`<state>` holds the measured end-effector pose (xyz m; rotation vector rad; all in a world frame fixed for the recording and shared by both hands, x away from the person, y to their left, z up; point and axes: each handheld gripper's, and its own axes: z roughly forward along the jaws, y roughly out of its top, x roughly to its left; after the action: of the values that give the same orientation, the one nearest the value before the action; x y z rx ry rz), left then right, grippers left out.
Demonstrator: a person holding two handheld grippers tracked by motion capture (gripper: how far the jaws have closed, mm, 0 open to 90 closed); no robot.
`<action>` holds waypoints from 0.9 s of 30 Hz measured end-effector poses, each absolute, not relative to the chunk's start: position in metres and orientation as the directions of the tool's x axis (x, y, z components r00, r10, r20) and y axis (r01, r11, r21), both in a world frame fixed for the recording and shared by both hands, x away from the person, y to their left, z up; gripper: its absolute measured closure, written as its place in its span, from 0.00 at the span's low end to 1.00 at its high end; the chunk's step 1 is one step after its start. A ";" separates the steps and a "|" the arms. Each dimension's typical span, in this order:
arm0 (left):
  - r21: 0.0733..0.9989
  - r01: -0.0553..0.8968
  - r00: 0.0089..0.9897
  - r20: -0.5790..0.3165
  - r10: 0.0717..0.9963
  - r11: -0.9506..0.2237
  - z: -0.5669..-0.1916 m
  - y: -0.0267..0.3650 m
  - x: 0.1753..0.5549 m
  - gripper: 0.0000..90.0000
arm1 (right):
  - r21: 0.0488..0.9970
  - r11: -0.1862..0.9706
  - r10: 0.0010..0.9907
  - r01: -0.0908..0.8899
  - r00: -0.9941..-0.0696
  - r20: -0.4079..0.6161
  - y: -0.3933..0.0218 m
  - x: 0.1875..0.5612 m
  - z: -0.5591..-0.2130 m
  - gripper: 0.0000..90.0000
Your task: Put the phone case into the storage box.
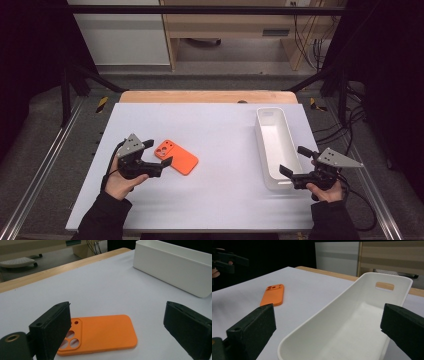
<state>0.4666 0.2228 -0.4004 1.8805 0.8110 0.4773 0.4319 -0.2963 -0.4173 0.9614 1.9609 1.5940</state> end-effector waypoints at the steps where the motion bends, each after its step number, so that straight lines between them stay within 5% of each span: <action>1: 0.900 0.329 0.697 -0.027 0.717 -0.287 -0.401 0.221 0.468 0.10 | 0.966 0.096 0.741 0.241 -0.665 0.092 -0.296 0.432 -0.417 0.00; 27: 0.855 0.393 0.657 -0.003 0.754 -0.339 -0.417 0.183 0.501 0.55 | 0.966 0.094 0.742 0.240 -0.664 0.093 -0.298 0.431 -0.416 0.00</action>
<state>0.5008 0.1830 -0.4170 1.9630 0.8954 0.5002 0.4311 -0.2975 -0.4165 0.9626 1.9572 1.5960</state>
